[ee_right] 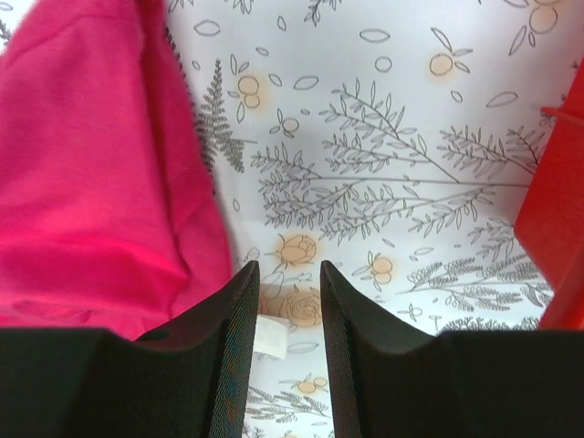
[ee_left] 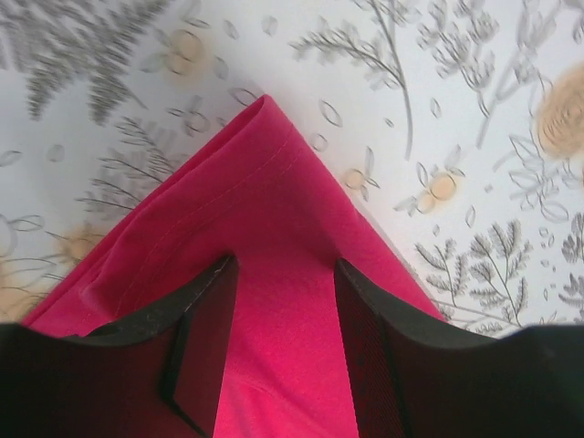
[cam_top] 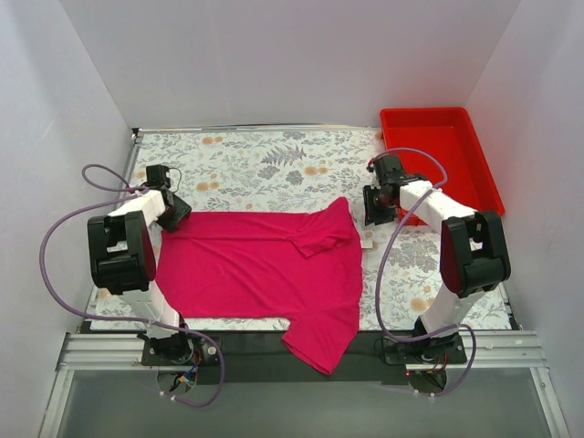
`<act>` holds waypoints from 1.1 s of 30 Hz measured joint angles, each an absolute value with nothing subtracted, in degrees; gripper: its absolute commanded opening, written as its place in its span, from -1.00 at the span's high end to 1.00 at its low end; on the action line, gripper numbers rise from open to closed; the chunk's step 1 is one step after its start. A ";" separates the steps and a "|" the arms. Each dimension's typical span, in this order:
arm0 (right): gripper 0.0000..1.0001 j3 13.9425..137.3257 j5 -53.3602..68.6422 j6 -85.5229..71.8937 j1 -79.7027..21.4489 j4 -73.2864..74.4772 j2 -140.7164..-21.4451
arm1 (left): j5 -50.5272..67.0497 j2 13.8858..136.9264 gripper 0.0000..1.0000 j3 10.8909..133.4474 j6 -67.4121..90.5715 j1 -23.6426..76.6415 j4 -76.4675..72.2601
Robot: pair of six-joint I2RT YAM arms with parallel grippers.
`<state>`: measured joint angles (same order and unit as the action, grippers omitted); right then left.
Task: Fold and stack the t-shirts
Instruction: Fold the tshirt
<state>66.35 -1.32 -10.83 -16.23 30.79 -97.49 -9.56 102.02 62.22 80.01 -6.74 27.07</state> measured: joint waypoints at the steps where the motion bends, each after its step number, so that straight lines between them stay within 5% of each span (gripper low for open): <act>1: 0.32 66.50 -1.17 -10.83 -16.16 30.46 -97.91 | -9.52 101.67 0.10 61.67 80.25 -7.62 26.63; 27: 0.30 70.41 18.52 -8.99 -15.75 17.63 -108.81 | -7.46 100.12 0.05 59.59 80.34 -9.21 24.34; 32: 0.97 70.41 20.29 -8.62 -15.70 16.67 -110.93 | -7.62 100.12 0.07 59.61 80.36 -9.21 24.36; 33: 0.97 70.41 20.08 -8.62 -15.57 16.64 -110.93 | -7.70 100.12 0.08 59.61 80.38 -9.23 24.38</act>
